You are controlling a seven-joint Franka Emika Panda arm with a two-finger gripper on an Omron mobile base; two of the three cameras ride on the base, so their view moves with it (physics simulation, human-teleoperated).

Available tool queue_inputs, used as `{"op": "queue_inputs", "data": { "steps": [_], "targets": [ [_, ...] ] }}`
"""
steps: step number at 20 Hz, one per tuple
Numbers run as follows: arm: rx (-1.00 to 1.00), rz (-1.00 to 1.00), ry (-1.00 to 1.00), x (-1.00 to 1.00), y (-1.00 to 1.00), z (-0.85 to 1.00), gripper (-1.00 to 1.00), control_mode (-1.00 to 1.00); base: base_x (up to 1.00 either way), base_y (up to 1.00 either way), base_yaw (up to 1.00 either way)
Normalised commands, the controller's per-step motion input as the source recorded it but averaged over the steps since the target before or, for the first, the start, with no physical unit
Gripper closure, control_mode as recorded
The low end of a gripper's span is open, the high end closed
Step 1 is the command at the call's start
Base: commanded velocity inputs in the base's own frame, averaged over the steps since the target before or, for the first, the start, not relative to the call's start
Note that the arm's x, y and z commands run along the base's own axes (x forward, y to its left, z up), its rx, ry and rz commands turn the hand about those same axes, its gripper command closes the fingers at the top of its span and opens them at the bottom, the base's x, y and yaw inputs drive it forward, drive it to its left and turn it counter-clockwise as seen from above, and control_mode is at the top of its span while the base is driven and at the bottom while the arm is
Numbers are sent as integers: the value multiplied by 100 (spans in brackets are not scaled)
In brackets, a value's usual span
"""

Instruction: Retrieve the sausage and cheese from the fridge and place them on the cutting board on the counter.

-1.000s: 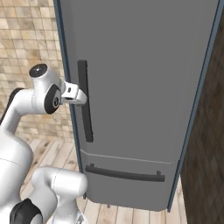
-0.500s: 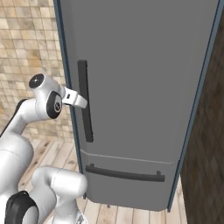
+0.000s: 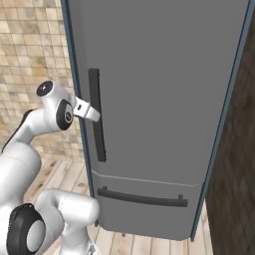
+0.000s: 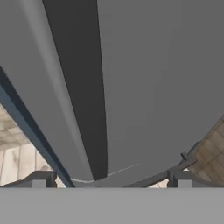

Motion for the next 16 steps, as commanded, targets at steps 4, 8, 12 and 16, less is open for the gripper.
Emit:
{"op": "queue_inputs", "data": {
  "steps": [4,8,12,16],
  "targets": [
    [3,0,0,56,-5,-1,-100,-100,0,0,0],
    [0,2,0,52,-6,-10,-100,-100,0,0,0],
    [0,2,1,62,-3,-17,-100,-100,0,0,0],
    [4,11,5,51,0,-17,-100,-100,0,0,0]
  ]
}}
